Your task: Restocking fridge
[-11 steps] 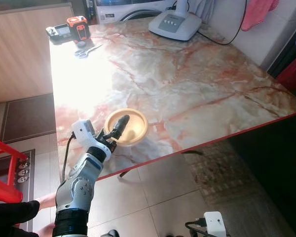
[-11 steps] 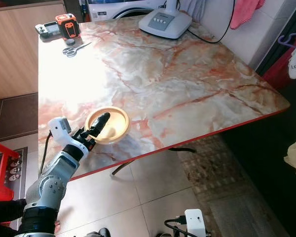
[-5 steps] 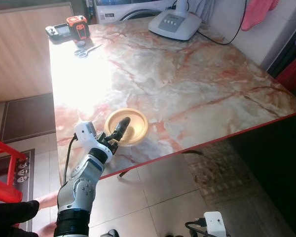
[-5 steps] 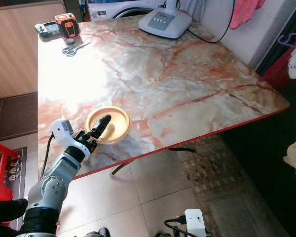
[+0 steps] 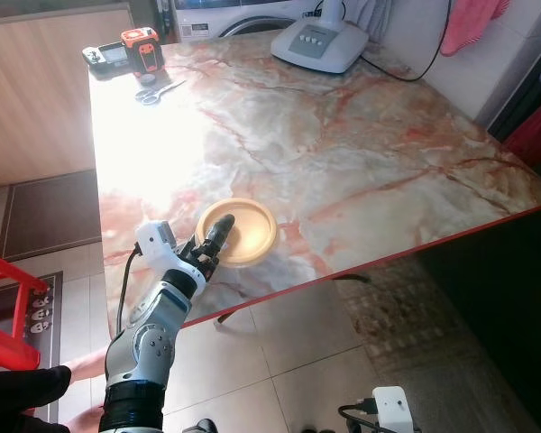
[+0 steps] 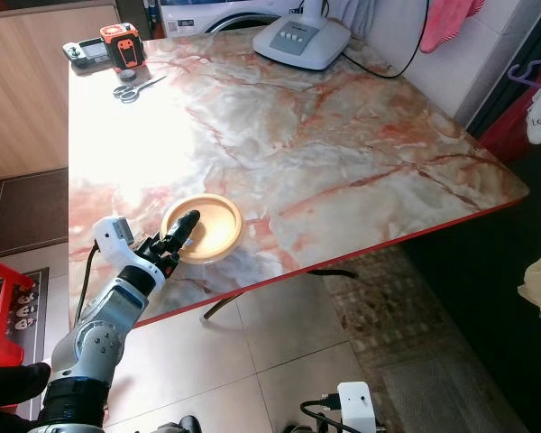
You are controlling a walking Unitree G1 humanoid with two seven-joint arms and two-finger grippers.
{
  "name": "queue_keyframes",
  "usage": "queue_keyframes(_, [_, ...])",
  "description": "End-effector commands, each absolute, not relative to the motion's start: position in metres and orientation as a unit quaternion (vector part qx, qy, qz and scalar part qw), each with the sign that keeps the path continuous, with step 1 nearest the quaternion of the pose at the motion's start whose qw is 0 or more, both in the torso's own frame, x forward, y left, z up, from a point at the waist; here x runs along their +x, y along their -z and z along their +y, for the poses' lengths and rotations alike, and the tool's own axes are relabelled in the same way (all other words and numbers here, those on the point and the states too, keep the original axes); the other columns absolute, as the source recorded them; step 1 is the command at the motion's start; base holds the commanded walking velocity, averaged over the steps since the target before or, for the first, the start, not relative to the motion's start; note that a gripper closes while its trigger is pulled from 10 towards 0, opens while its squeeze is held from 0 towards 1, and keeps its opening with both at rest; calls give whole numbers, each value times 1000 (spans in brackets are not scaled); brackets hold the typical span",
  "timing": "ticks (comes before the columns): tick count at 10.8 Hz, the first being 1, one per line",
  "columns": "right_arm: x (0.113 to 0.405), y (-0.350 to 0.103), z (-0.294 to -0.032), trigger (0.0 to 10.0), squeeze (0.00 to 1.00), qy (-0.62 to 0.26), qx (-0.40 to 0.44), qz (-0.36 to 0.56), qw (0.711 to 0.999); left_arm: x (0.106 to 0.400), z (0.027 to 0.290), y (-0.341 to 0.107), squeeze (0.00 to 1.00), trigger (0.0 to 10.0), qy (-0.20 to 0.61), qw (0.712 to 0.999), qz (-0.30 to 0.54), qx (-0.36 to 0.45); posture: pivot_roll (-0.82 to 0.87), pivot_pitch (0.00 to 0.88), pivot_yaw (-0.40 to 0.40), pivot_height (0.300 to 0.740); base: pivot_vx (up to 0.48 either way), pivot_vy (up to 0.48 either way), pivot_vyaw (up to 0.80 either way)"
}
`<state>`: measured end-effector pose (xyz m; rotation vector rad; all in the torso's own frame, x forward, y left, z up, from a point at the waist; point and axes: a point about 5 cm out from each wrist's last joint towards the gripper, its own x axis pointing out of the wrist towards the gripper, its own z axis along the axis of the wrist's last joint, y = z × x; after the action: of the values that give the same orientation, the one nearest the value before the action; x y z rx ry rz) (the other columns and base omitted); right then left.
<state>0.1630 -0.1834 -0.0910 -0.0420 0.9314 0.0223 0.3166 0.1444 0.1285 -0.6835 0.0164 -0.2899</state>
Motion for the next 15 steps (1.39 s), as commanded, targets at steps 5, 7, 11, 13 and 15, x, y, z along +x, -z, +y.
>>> queue_keyframes(5, [156, 94, -185, 10000, 0, -8, -21, 458, 889, 320, 147, -135, 0, 0, 132, 933, -11, -334, -115, 173, -49, 740, 0, 0, 0])
queue_keyframes(7, [156, 94, -186, 10000, 0, -8, -21, 458, 888, 320, 146, -138, 0, 0, 133, 932, -19, -336, -115, 172, -49, 740, 0, 0, 0])
queue_keyframes(11, [156, 94, -187, 10000, 0, -8, -23, 459, 888, 317, 142, -170, 0, 0, 168, 914, -75, -361, -109, 167, -52, 740, 0, 0, 0])
queue_keyframes(13, [156, 94, -186, 10000, 0, -10, -23, 459, 888, 311, 144, -184, 0, 0, 177, 914, -93, -353, -108, 158, -48, 740, 0, 0, 0])
queue_keyframes(15, [155, 94, -187, 10000, 0, -9, -23, 459, 888, 300, 153, -197, 0, 7490, 166, 923, -113, -328, -98, 143, -45, 740, 0, 0, 0])
